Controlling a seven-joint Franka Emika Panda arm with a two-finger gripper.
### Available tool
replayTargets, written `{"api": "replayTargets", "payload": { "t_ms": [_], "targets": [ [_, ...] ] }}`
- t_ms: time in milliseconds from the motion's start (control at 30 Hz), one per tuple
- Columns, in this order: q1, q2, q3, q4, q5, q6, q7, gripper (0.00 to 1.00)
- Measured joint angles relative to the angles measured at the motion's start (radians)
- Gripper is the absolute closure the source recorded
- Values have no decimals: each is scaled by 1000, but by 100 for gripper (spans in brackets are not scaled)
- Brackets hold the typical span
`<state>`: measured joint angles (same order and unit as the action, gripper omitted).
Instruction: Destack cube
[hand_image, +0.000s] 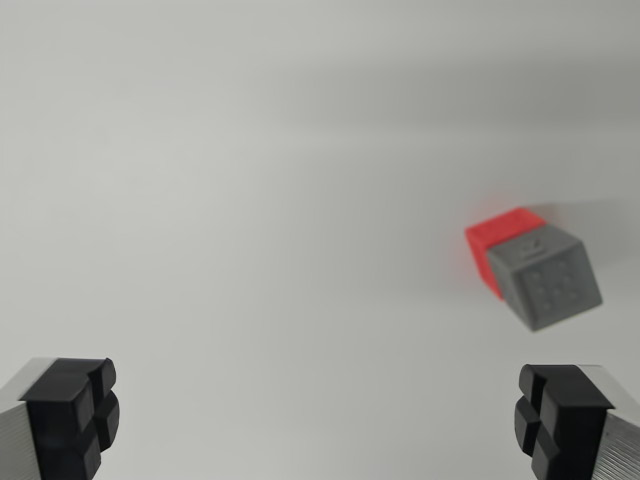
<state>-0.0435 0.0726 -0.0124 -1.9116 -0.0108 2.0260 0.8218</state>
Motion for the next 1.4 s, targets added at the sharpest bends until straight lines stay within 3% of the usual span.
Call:
{"api": "replayTargets", "payload": {
  "t_ms": [733, 1400],
  "targets": [
    [-3, 0, -2, -8, 0, 4, -15, 0],
    [-28, 0, -24, -77, 3, 66, -133, 0]
  ]
}}
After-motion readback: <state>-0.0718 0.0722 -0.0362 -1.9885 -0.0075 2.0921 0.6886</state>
